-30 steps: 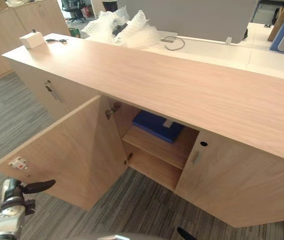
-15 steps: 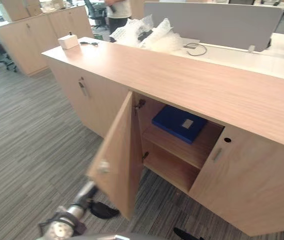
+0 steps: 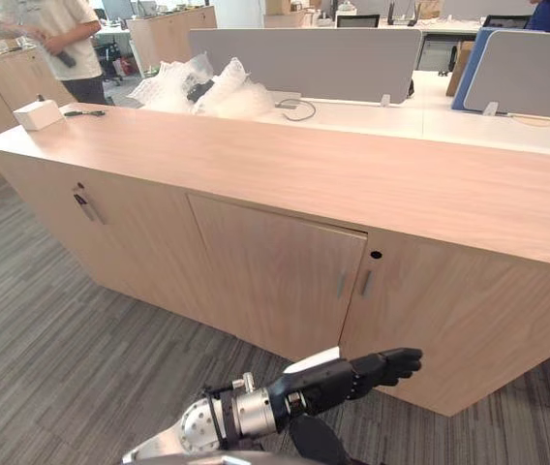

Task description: Walk over to the cabinet, pick up the folder, carry it to the office cabinet, place the folder inside the office cabinet, then close the office cabinet door

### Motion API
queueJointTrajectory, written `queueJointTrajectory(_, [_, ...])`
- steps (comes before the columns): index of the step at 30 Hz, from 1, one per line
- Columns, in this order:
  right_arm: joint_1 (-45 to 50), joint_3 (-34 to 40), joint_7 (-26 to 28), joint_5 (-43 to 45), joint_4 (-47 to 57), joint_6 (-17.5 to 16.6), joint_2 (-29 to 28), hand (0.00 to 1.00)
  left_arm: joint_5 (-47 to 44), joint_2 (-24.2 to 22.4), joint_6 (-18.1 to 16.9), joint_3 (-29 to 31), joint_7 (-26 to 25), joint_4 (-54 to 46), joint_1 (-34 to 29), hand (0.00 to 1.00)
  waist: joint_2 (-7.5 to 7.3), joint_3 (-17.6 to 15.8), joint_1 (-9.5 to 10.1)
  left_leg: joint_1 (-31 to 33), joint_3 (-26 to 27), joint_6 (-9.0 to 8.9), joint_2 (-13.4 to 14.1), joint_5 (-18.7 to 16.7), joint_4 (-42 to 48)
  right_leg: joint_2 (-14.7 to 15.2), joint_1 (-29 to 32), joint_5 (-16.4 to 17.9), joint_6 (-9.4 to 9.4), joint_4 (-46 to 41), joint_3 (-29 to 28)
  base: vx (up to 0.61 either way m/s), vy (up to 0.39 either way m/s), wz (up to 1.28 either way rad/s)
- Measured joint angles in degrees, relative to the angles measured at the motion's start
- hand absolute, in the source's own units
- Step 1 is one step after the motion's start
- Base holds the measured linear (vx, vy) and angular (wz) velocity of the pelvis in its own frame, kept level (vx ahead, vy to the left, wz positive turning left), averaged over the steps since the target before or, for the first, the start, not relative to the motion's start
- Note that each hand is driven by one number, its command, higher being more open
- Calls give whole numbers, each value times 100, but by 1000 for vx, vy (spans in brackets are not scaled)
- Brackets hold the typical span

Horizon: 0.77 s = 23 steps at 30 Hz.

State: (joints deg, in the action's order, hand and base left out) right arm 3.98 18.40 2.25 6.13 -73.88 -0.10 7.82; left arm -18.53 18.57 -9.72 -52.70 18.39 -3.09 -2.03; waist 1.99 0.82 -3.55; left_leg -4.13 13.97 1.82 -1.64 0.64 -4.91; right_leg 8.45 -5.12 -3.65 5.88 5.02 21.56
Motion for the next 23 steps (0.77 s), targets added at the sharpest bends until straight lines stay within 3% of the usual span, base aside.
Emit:
queueJointTrajectory(4, [12, -173, -3, -124, 84, -12, -7, 100, 3, -332, 25, 626, -197, 1265, -170, 100, -40, -27, -21, -18, 13, -23, 58, -13, 0, -59, -11, 39, -27, 2, -7, -12, -48, -3])
queueJointTrajectory(9, [-17, -177, -7, -149, 195, -39, -100, 100, 2, -132, 83, 1502, -244, 2719, -333, 100, -175, -217, -36, -190, 183, -133, 168, -87, 15, -158, -122, 103, -78, 5, -152, -16, -39, -18])
queueJointTrajectory(11, [-80, -227, -3, -149, 194, -55, -125, 100, 33, -94, 113, 1899, -315, 3379, -444, 100, -237, -332, -35, 48, 313, -187, 312, -447, 664, -185, -116, 119, -101, 1, -286, 10, -53, -33])
queueJointTrajectory(14, [-159, -362, -2, -154, 195, -60, -73, 100, 379, -89, 139, 2213, -461, 4028, -623, 100, -151, -447, 2, 523, 440, -244, 739, -1117, 1965, -389, -98, 153, -164, -15, -503, 50, -77, -37])
queueJointTrajectory(16, [-286, -384, -7, -162, 151, -67, -46, 100, 792, -128, 142, 2390, -527, 4347, -669, 100, -121, -523, 13, 898, 23, -165, 852, -1251, 2760, -508, -39, 148, -203, -25, -677, 53, -55, -45])
queueJointTrajectory(17, [-435, -391, -5, -163, 129, -68, -44, 100, 1067, -266, 153, 2653, -598, 4499, -677, 100, -121, -636, 110, 1231, -540, -170, 830, -1284, 3379, -511, 22, 132, -251, -93, -877, 36, 8, -75])
queueJointTrajectory(18, [-547, -388, -11, -162, 118, -67, -21, 100, 1265, -465, 115, 2971, -638, 4564, -627, 100, -56, -753, 242, 1415, -1433, -370, 633, -1586, 3552, -562, 108, 117, -282, -180, -1091, 25, 60, -90])
queueJointTrajectory(20, [-679, -410, -17, -158, 113, -72, 15, 100, 1469, -747, 85, 3356, -778, 4873, -540, 100, 146, -776, 399, 1378, -2575, -467, 375, -1654, 3155, -735, 204, 90, -298, -238, -1393, 4, 165, -95])
queueJointTrajectory(21, [-745, -461, -27, -155, 154, -92, -67, 100, 1466, -834, 107, 3662, -813, 5299, -418, 100, 134, -809, 417, 1241, -2542, -300, 389, -1613, 3069, -784, 184, 81, -267, -238, -1533, 14, 143, -71])
queueJointTrajectory(23, [-743, -615, -1, -152, 237, -112, -283, 100, 1479, -914, 148, 4190, -974, 5694, -289, 100, 0, -795, 431, 1214, -2321, -298, 394, -1613, 2990, -743, 246, 71, -258, -239, -1701, 7, 71, -38])
